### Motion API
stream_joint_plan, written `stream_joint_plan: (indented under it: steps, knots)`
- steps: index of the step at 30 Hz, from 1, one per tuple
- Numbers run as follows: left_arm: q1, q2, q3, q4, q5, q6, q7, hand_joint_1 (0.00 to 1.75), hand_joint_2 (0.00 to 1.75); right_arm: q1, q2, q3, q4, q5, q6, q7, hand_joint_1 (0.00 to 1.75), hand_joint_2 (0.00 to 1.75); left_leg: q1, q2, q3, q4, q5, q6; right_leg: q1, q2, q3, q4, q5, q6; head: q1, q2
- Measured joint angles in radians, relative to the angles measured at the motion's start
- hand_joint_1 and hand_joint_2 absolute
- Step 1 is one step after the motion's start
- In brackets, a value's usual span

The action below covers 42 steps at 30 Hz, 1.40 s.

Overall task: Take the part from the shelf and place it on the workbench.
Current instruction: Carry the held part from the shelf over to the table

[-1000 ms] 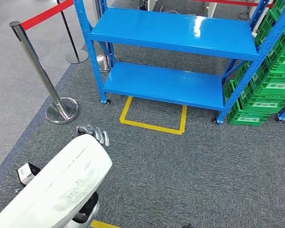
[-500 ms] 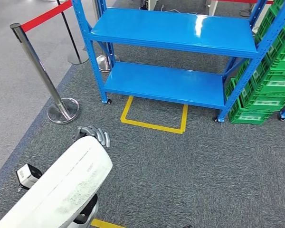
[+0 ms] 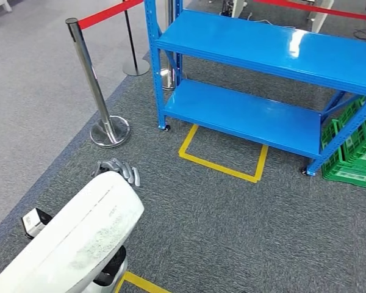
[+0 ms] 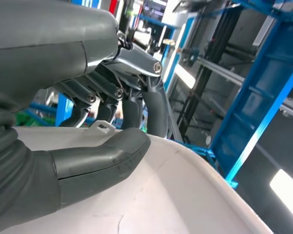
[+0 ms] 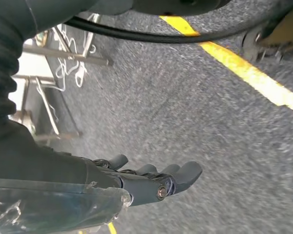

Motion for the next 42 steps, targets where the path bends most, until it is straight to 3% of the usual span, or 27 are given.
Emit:
stream_joint_plan:
  steps: [1, 3, 5, 7, 9, 10, 11, 13, 14, 16, 17, 19, 21, 23, 25, 26, 27, 28, 30, 32, 34, 35, 37, 38, 39, 40, 42]
  knots:
    - [0.0, 0.0, 0.0, 0.0, 0.0, 0.0, 0.0, 1.55, 1.75, -0.001, 0.0, 0.0, 0.0, 0.0, 0.001, 0.0, 0.0, 1.75, 0.0, -0.009, -0.003, 0.0, 0.002, -0.006, -0.001, 0.013, 0.013, -0.027, 0.003, -0.002, 0.0, 0.0]
    - [0.0, 0.0, 0.0, 0.0, 0.0, 0.001, 0.0, 1.55, 1.75, -0.002, 0.001, 0.0, 0.0, -0.001, 0.003, 0.0, 0.0, 1.75, 0.003, -0.026, -0.009, -0.004, 0.009, -0.02, 0.001, 0.004, 0.016, -0.033, 0.004, -0.013, -0.001, 0.0]
    - [0.0, 0.001, 0.0, 0.0, 0.0, 0.002, 0.0, 1.55, 1.75, -0.004, 0.002, 0.0, 0.0, -0.001, 0.004, 0.0, 0.0, 1.75, 0.004, -0.011, -0.02, 0.01, -0.003, -0.031, 0.001, -0.017, 0.016, -0.038, 0.01, -0.028, -0.004, 0.0]
    - [0.0, 0.002, 0.0, -0.001, 0.0, 0.002, -0.001, 1.55, 1.75, -0.004, 0.003, 0.0, 0.0, -0.001, 0.004, 0.0, 0.0, 1.75, 0.001, 0.035, -0.061, 0.096, -0.057, -0.04, 0.001, -0.039, 0.016, -0.042, 0.013, -0.038, -0.012, 0.0]
    - [0.0, 0.002, -0.001, -0.001, 0.0, 0.002, -0.001, 1.55, 1.75, -0.002, 0.003, 0.0, 0.0, -0.001, 0.004, 0.0, 0.0, 1.75, 0.001, 0.061, -0.125, 0.229, -0.119, -0.045, 0.003, -0.065, 0.015, -0.042, 0.012, -0.042, -0.017, 0.0]
    - [0.0, 0.002, 0.0, -0.001, 0.0, 0.002, -0.001, 1.55, 1.75, 0.0, 0.003, 0.0, 0.0, -0.001, 0.004, 0.0, 0.0, 1.75, 0.002, 0.064, -0.146, 0.272, -0.13, -0.046, 0.004, -0.078, 0.014, -0.042, 0.012, -0.043, -0.017, 0.0]
    - [0.001, 0.003, 0.0, -0.001, 0.0, 0.002, -0.001, 1.55, 1.75, 0.0, 0.003, 0.0, 0.0, -0.001, 0.004, 0.0, 0.0, 1.75, 0.002, 0.066, -0.147, 0.277, -0.121, -0.046, 0.005, -0.09, 0.014, -0.042, 0.011, -0.043, -0.017, 0.0]
    - [0.001, 0.003, 0.0, -0.001, 0.0, 0.002, -0.001, 1.55, 1.75, -0.002, 0.003, 0.0, 0.0, -0.001, 0.004, 0.0, 0.0, 1.75, 0.0, 0.082, -0.094, 0.184, -0.061, -0.041, 0.006, -0.113, 0.017, -0.042, 0.009, -0.041, -0.017, 0.0]
    - [0.001, 0.002, 0.0, -0.001, 0.0, 0.003, -0.001, 1.55, 1.75, -0.003, 0.003, 0.0, 0.0, -0.001, 0.005, 0.0, 0.0, 1.75, -0.003, 0.107, -0.055, 0.113, -0.031, -0.037, 0.009, -0.123, 0.019, -0.041, 0.007, -0.038, -0.018, 0.0]
    - [0.0, 0.002, -0.001, -0.001, 0.0, 0.003, -0.001, 1.55, 1.75, -0.003, 0.003, 0.0, 0.0, -0.001, 0.005, 0.0, 0.0, 1.75, -0.008, 0.143, -0.004, 0.017, -0.006, -0.025, 0.015, -0.14, 0.021, -0.039, 0.002, -0.029, -0.018, 0.0]
    - [0.0, 0.002, -0.001, -0.001, 0.0, 0.003, -0.001, 1.55, 1.75, -0.003, 0.003, 0.0, 0.0, -0.001, 0.005, 0.0, 0.0, 1.75, -0.011, 0.147, 0.002, 0.0, -0.006, -0.018, 0.019, -0.15, 0.022, -0.039, 0.001, -0.025, -0.018, 0.0]
    - [0.001, 0.001, 0.0, -0.002, 0.0, 0.003, -0.001, 1.55, 1.75, -0.004, 0.003, 0.0, 0.0, 0.0, 0.004, 0.0, 0.0, 1.75, -0.01, 0.125, -0.001, -0.006, -0.004, -0.005, 0.018, -0.165, 0.025, -0.041, -0.002, -0.016, -0.017, 0.0]
    - [0.001, 0.0, 0.0, -0.003, 0.0, 0.004, -0.001, 1.55, 1.75, -0.007, 0.003, 0.0, 0.0, 0.0, 0.005, 0.0, 0.0, 1.75, -0.004, 0.103, 0.001, -0.011, 0.001, 0.005, 0.015, -0.132, 0.014, -0.008, -0.028, -0.006, -0.013, 0.0]
    - [0.001, 0.0, 0.0, -0.003, 0.0, 0.004, -0.001, 1.55, 1.75, -0.007, 0.003, 0.0, 0.0, 0.0, 0.006, -0.001, 0.0, 1.75, 0.0, 0.08, 0.001, -0.013, 0.004, 0.012, 0.012, -0.079, -0.035, 0.107, -0.089, 0.001, -0.009, 0.0]
    - [0.001, 0.0, 0.0, -0.003, 0.0, 0.004, -0.001, 1.55, 1.75, -0.003, 0.003, 0.0, 0.0, 0.0, 0.007, -0.002, 0.0, 1.75, 0.0, 0.054, 0.001, -0.012, 0.004, 0.014, 0.012, -0.061, -0.095, 0.23, -0.132, 0.004, -0.007, 0.0]
    - [0.002, 0.0, 0.0, -0.003, 0.0, 0.005, -0.001, 1.55, 1.75, -0.001, 0.003, 0.0, 0.0, 0.0, 0.007, -0.002, 0.0, 1.75, 0.0, 0.04, 0.001, -0.012, 0.004, 0.014, 0.012, -0.059, -0.107, 0.248, -0.128, 0.004, -0.007, 0.0]
    - [0.002, 0.0, 0.0, -0.003, 0.001, 0.005, -0.001, 1.55, 1.75, 0.0, 0.003, 0.0, 0.0, 0.0, 0.008, -0.003, 0.0, 1.75, 0.0, 0.026, 0.002, -0.012, 0.005, 0.013, 0.011, -0.057, -0.099, 0.225, -0.105, 0.004, -0.007, 0.0]
    - [0.002, 0.0, 0.001, -0.003, 0.001, 0.005, -0.001, 1.55, 1.75, 0.001, 0.003, 0.0, 0.0, 0.0, 0.008, -0.003, 0.0, 1.75, 0.001, 0.011, 0.003, -0.011, 0.005, 0.012, 0.008, -0.049, -0.074, 0.168, -0.068, 0.004, -0.007, 0.0]
    - [0.002, 0.0, 0.001, -0.003, 0.002, 0.005, -0.001, 1.55, 1.75, 0.0, 0.003, 0.0, 0.0, 0.0, 0.009, -0.004, 0.0, 1.75, 0.001, -0.016, 0.001, -0.007, 0.006, 0.004, -0.002, 0.0, -0.013, 0.032, -0.011, 0.005, -0.007, 0.0]
    - [0.002, 0.0, 0.0, -0.003, 0.003, 0.005, -0.001, 1.55, 1.75, 0.0, 0.004, 0.0, 0.0, 0.0, 0.01, -0.005, 0.0, 1.75, 0.002, -0.038, -0.008, -0.005, 0.009, -0.009, -0.007, 0.036, 0.015, -0.029, 0.0, 0.001, -0.008, 0.0]
    - [0.002, 0.001, 0.001, -0.003, 0.003, 0.006, -0.001, 1.55, 1.75, -0.001, 0.004, 0.0, 0.0, 0.0, 0.011, -0.006, 0.0, 1.75, 0.007, -0.06, -0.017, -0.008, 0.017, -0.023, -0.004, 0.02, 0.016, -0.031, 0.001, -0.01, -0.008, 0.0]
    - [0.002, 0.001, 0.001, -0.003, 0.003, 0.006, -0.001, 1.55, 1.75, -0.002, 0.005, 0.0, 0.0, 0.0, 0.012, -0.006, 0.0, 1.75, 0.007, -0.053, -0.021, -0.004, 0.014, -0.027, -0.003, 0.008, 0.016, -0.032, 0.003, -0.017, -0.009, 0.0]
    - [0.002, 0.002, 0.002, -0.003, 0.004, 0.006, -0.001, 1.55, 1.75, -0.004, 0.006, 0.0, 0.0, 0.001, 0.012, -0.008, 0.0, 1.75, 0.003, -0.004, -0.05, 0.051, -0.022, -0.034, -0.002, -0.017, 0.017, -0.035, 0.007, -0.03, -0.015, 0.0]
    - [0.002, 0.002, 0.002, -0.003, 0.004, 0.006, -0.001, 1.55, 1.75, -0.004, 0.007, 0.0, 0.0, 0.001, 0.012, -0.008, 0.0, 1.75, 0.0, 0.031, -0.078, 0.11, -0.055, -0.037, 0.0, -0.031, 0.016, -0.036, 0.006, -0.034, -0.019, 0.0]
    - [0.002, 0.002, 0.002, -0.003, 0.004, 0.006, -0.001, 1.55, 1.75, -0.002, 0.007, 0.0, 0.0, 0.001, 0.012, -0.009, 0.0, 1.75, 0.0, 0.052, -0.113, 0.182, -0.089, -0.039, 0.003, -0.046, 0.016, -0.036, 0.006, -0.037, -0.021, 0.0]
    - [0.002, 0.002, 0.002, -0.003, 0.004, 0.006, -0.001, 1.55, 1.75, 0.0, 0.007, 0.0, 0.0, 0.001, 0.012, -0.009, 0.0, 1.75, 0.0, 0.062, -0.143, 0.246, -0.113, -0.04, 0.005, -0.062, 0.015, -0.036, 0.005, -0.039, -0.022, 0.0]
    - [0.003, 0.003, 0.002, -0.003, 0.003, 0.006, -0.001, 1.55, 1.75, 0.002, 0.007, 0.0, 0.0, 0.001, 0.011, -0.009, 0.0, 1.75, 0.0, 0.067, -0.161, 0.286, -0.11, -0.038, 0.008, -0.092, 0.015, -0.036, 0.004, -0.041, -0.022, 0.0]
